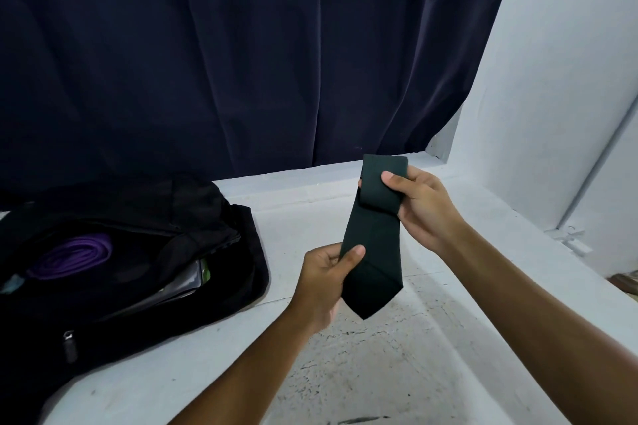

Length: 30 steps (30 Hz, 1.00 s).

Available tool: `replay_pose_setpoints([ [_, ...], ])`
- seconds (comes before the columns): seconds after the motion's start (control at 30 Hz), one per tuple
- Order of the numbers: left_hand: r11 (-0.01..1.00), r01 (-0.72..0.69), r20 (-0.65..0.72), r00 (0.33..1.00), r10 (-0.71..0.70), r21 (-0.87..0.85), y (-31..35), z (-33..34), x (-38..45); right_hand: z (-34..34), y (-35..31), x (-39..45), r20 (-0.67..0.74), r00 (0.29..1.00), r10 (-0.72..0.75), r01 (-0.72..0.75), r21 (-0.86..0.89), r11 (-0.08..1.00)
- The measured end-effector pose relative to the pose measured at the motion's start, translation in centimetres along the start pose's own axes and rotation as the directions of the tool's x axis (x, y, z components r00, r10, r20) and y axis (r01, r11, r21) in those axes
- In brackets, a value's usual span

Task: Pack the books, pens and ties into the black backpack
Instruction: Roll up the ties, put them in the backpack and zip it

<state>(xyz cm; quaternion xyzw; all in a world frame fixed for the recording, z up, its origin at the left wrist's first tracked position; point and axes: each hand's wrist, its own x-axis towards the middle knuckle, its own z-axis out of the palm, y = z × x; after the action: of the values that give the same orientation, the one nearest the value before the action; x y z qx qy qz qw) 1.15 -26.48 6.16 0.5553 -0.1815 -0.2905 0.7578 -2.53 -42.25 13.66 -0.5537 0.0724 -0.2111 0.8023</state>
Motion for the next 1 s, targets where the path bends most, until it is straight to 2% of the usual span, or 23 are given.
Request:
replay_pose_setpoints([
  [0.17, 0.989, -0.09, -0.092, 0.993, 0.079, -0.116, 1.4, 0.4, -0.7, -0.8, 1.3, 0.0, 0.113, 0.987, -0.113, 0.144, -0.32, 0.937],
  [0.27, 0.976, -0.09, -0.122, 0.99, 0.066, -0.2, 3.1, 0.7, -0.5, -1.1, 2.0, -0.2, 0.168, 0.982, -0.087, 0.151, -0.418, 0.896],
  [0.37, 0.952, -0.052, -0.092, 0.995, 0.025, -0.302, 4.8, 0.6, 0.3, -1.3, 2.4, -0.3, 0.248, 0.968, 0.045, 0.05, -0.361, 0.931],
  [0.53, 0.899, 0.089, 0.026, 0.996, -0.086, -0.428, 6.2, 0.0, 1.9, -2.1, 2.5, -0.4, 0.403, 0.882, 0.244, -0.206, -0.136, 0.969],
  [0.63, 0.875, 0.13, 0.042, 0.991, -0.124, -0.467, 6.7, -0.4, 2.6, -2.5, 2.9, -0.6, 0.403, 0.863, 0.304, -0.253, -0.177, 0.951],
  [0.7, 0.923, 0.09, 0.02, 0.996, -0.089, -0.373, 6.7, -0.5, 3.1, -2.7, 3.2, -0.8, 0.379, 0.865, 0.328, -0.261, -0.218, 0.94],
  [0.77, 0.998, -0.06, -0.049, 0.997, 0.06, 0.001, 6.2, -0.5, 3.3, -2.8, 3.3, -1.0, 0.359, 0.865, 0.352, -0.293, -0.209, 0.933],
  [0.83, 0.897, -0.218, -0.036, 0.968, 0.25, 0.384, 5.4, -0.6, 3.4, -2.6, 3.3, -1.2, 0.353, 0.858, 0.372, -0.316, -0.207, 0.926],
  [0.87, 0.846, -0.248, -0.014, 0.957, 0.288, 0.473, 5.0, -0.7, 3.4, -2.4, 3.2, -1.2, 0.358, 0.854, 0.378, -0.321, -0.21, 0.924],
  [0.93, 0.858, -0.202, -0.022, 0.97, 0.241, 0.473, 4.5, -0.8, 3.5, -2.1, 3.0, -1.4, 0.358, 0.854, 0.377, -0.325, -0.199, 0.925],
  [1.0, 0.946, -0.047, -0.045, 0.997, 0.065, 0.32, 4.1, -0.7, 3.5, -1.8, 2.8, -1.4, 0.346, 0.857, 0.383, -0.343, -0.173, 0.923],
])
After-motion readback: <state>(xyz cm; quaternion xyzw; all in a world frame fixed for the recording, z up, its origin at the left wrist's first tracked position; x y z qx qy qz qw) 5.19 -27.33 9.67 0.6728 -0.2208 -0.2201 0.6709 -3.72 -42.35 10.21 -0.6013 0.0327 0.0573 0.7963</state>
